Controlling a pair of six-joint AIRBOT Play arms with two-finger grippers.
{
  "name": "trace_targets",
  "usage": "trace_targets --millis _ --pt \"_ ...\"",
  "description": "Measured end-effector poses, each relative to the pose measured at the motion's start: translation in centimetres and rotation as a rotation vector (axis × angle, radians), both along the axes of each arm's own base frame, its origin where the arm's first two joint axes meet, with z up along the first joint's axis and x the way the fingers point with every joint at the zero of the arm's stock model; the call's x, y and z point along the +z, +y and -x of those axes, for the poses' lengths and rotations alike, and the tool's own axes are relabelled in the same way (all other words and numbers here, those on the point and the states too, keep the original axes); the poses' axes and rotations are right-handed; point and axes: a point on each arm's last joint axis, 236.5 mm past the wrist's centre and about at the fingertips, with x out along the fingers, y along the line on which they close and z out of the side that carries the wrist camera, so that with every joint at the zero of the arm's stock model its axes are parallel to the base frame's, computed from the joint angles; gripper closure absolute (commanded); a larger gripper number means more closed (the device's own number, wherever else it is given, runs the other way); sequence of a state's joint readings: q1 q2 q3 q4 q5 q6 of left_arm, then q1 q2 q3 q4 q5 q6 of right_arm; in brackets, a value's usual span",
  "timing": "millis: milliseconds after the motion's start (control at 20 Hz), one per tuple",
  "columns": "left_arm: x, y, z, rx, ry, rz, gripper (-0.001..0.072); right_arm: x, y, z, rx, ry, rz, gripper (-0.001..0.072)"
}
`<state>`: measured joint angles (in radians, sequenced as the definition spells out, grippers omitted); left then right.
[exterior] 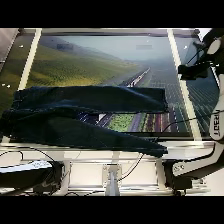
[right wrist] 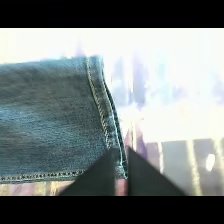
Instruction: Fold the clothes and pants, and hang the long-sleeved shirts on hangers.
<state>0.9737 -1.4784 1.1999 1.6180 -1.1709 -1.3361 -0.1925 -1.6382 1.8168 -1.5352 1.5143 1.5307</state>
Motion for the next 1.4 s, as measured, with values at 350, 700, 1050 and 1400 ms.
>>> trace_targets --millis 350,700,1050,1400 --pt "0.0 0.5 -0.9 -0.034 -0.016 -0.031 0.066 2.5 0.5 7.6 0.028 -0.014 0.045 0.0684" --pt "0.0 0.7 -1.1 -0.049 -0.019 -0.041 0.066 -4.8 5.9 21.3 0.041 0.122 -0.097 0.0659" --pt "0.0 0.6 -1.2 -0.049 -0.026 -0.039 0.0661 -11.7 11.7 29.0 0.274 0.37 -0.339 0.0682" --pt "0.0 0.3 -1.6 -0.042 -0.043 -0.026 0.0661 -15.6 13.0 27.5 0.346 0.358 -0.415 0.0377"
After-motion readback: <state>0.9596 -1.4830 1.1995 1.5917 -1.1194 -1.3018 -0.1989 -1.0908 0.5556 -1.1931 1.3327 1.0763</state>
